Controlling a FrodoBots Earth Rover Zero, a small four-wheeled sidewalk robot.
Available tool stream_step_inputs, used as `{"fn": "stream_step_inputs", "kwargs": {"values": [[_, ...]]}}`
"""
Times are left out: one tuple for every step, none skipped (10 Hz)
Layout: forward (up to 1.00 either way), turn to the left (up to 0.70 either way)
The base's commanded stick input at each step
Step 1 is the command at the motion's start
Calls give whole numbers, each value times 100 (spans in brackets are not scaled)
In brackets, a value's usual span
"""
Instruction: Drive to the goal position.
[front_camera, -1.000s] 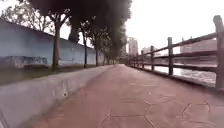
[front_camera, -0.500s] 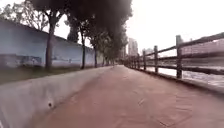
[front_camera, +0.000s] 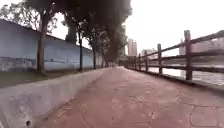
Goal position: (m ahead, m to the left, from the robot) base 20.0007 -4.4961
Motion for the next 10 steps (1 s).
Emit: {"fn": "stream_step_inputs", "kwargs": {"values": [[100, 0], [100, 0], [100, 0], [100, 0], [100, 0], [100, 0], [100, 0], [100, 0], [100, 0], [100, 0]]}}
